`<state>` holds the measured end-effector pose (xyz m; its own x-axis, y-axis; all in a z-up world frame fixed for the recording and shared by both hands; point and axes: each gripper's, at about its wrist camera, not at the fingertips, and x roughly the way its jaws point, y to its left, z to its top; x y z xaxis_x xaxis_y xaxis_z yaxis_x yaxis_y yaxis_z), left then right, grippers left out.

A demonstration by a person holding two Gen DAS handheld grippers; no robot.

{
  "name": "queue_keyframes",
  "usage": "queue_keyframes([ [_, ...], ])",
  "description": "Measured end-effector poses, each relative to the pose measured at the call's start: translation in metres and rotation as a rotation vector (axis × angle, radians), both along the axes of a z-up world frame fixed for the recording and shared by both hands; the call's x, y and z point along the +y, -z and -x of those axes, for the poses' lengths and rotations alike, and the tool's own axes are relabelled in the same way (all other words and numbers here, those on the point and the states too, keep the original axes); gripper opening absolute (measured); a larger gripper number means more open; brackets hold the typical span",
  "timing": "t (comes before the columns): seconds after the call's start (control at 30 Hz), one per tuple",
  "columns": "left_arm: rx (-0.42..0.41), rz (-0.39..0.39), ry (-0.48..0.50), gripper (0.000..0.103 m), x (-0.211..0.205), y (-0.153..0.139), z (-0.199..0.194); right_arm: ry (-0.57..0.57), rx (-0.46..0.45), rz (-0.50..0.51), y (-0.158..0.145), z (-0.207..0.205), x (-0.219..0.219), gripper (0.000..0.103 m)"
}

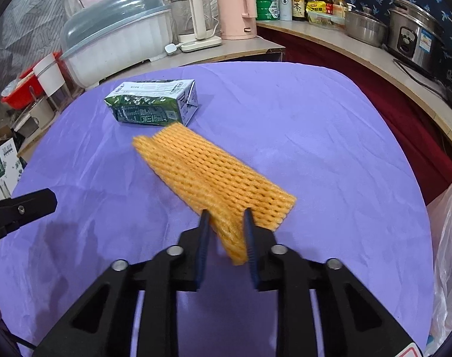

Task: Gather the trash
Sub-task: 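Grasp the orange foam mesh sleeve with the right tool while the left tool grasps the milk carton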

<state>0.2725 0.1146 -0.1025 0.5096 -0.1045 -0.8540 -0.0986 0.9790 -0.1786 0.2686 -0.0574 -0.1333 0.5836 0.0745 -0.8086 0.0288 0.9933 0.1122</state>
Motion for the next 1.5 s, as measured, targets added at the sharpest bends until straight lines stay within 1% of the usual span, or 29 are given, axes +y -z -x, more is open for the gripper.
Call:
queue_keyframes([
  [0.03,0.001,0.000,0.001,0.066,-0.002,0.000,-0.001,0.001,0.003,-0.022,0.000,-0.001,-0.003,0.010],
  [0.13,0.000,0.008,0.005,0.066,-0.007,-0.001,-0.004,0.022,0.006,-0.073,-0.005,-0.004,-0.014,0.010],
  [0.23,-0.001,0.020,0.010,0.066,-0.012,-0.003,-0.010,0.050,-0.024,-0.152,-0.018,-0.011,-0.028,0.009],
  [0.33,0.000,0.041,0.006,0.066,-0.015,-0.005,-0.019,0.061,-0.048,-0.192,-0.030,-0.032,-0.038,0.009],
  [0.4,0.003,0.059,-0.002,0.066,-0.017,-0.007,-0.028,0.046,-0.060,-0.212,-0.036,-0.053,-0.041,0.009],
  [0.53,0.008,0.090,-0.030,0.066,-0.013,-0.008,-0.044,0.012,-0.048,-0.171,-0.033,-0.100,-0.035,0.009],
  [0.7,0.006,0.089,-0.077,0.066,0.001,-0.005,-0.063,-0.070,-0.026,-0.121,-0.020,-0.149,-0.013,0.009],
  [0.83,0.014,0.078,-0.124,0.066,0.016,0.001,-0.082,-0.111,-0.024,-0.103,-0.012,-0.176,0.003,0.009],
  [0.93,0.017,0.069,-0.148,0.066,0.024,0.006,-0.095,-0.136,-0.004,-0.127,-0.004,-0.189,0.008,0.009],
  [1.07,0.033,0.055,-0.148,0.066,0.025,0.015,-0.111,-0.187,0.004,-0.152,-0.001,-0.177,0.020,0.010],
  [1.17,0.037,0.079,-0.146,0.066,0.029,0.016,-0.109,-0.235,0.009,-0.168,-0.002,-0.154,0.032,0.010],
  [1.23,0.033,0.114,-0.148,0.066,0.031,0.012,-0.102,-0.273,0.014,-0.180,-0.003,-0.134,0.043,0.010],
  [1.3,0.026,0.127,-0.137,0.068,0.028,0.007,-0.095,-0.290,0.016,-0.204,-0.003,-0.116,0.051,0.010],
  [1.43,0.031,0.104,-0.119,0.068,0.017,0.008,-0.089,-0.251,0.010,-0.268,-0.006,-0.088,0.046,0.010],
  [1.5,0.043,0.106,-0.108,0.068,0.012,0.010,-0.089,-0.219,0.008,-0.254,-0.007,-0.074,0.040,0.010],
])
